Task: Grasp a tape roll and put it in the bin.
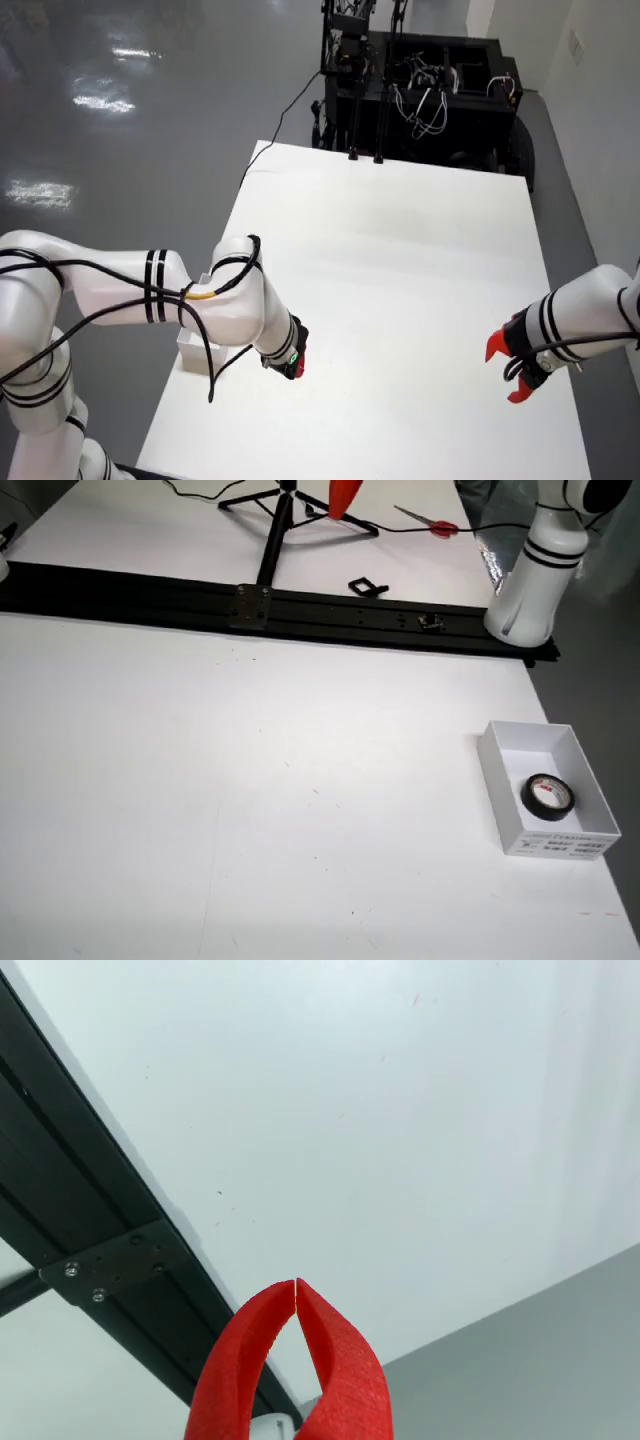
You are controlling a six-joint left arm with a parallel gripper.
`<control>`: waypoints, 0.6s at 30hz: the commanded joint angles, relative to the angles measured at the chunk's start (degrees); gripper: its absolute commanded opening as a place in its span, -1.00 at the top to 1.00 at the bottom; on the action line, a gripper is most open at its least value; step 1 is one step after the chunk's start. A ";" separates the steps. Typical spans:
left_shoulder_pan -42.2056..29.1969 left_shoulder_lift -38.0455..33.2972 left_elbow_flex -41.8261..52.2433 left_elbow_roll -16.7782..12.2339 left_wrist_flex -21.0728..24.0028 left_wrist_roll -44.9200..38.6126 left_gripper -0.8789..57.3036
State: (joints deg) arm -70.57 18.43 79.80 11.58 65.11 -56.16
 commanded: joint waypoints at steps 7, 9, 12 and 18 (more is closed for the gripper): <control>6.59 -0.06 0.00 0.38 0.01 0.00 0.98; 6.94 -0.06 0.00 0.46 0.01 0.00 0.98; 7.29 -0.06 0.00 0.46 0.01 0.00 0.98; 6.94 -0.06 -0.09 0.46 0.01 0.00 0.98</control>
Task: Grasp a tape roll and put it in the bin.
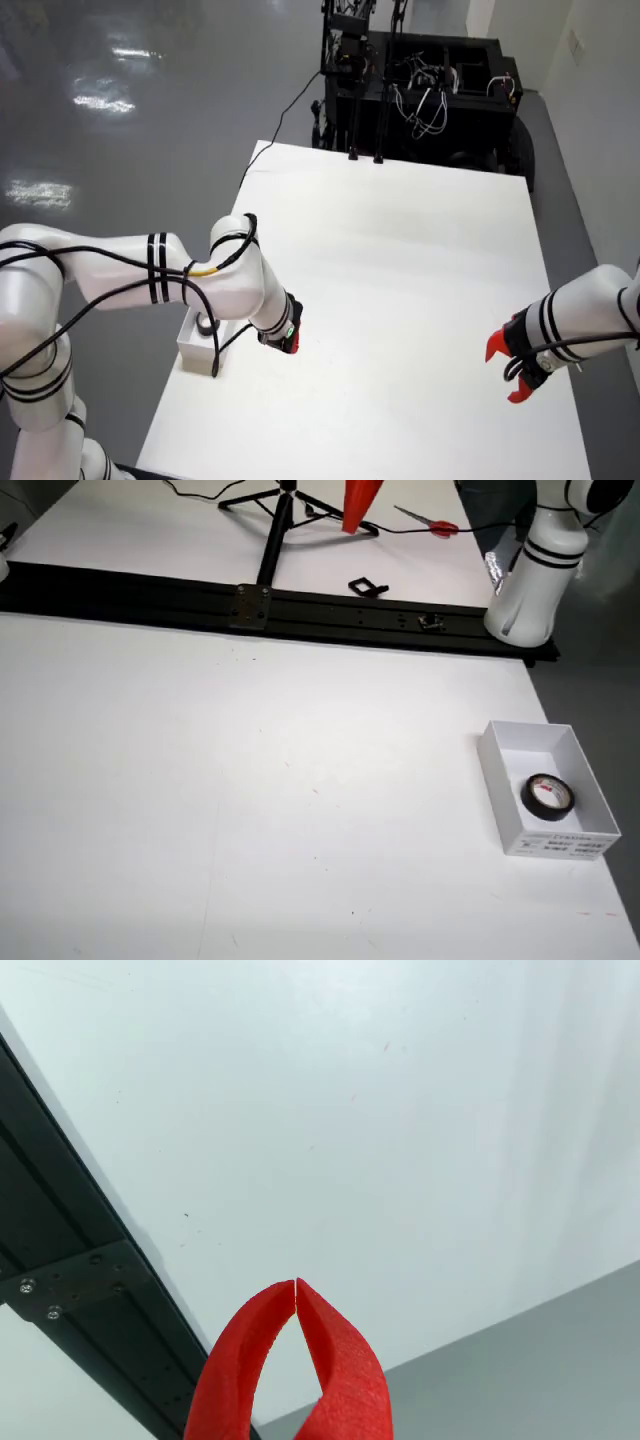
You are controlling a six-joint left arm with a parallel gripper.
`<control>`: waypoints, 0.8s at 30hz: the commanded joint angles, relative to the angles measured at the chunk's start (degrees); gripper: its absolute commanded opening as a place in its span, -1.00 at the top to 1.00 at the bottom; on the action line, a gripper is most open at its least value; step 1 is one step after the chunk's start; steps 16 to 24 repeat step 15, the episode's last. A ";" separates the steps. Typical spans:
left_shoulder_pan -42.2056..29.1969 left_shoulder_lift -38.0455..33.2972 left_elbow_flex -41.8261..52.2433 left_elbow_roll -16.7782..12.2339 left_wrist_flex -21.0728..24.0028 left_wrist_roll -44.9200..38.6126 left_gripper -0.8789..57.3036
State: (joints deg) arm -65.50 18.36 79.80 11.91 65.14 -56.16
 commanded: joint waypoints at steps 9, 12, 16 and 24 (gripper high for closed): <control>0.02 0.00 -0.09 0.13 -0.01 0.00 0.98; -0.42 0.00 -0.09 0.13 -0.01 0.00 0.98; -0.68 0.00 -0.09 0.13 -0.01 0.00 0.98; -0.68 0.00 -0.09 0.13 -0.01 0.00 0.98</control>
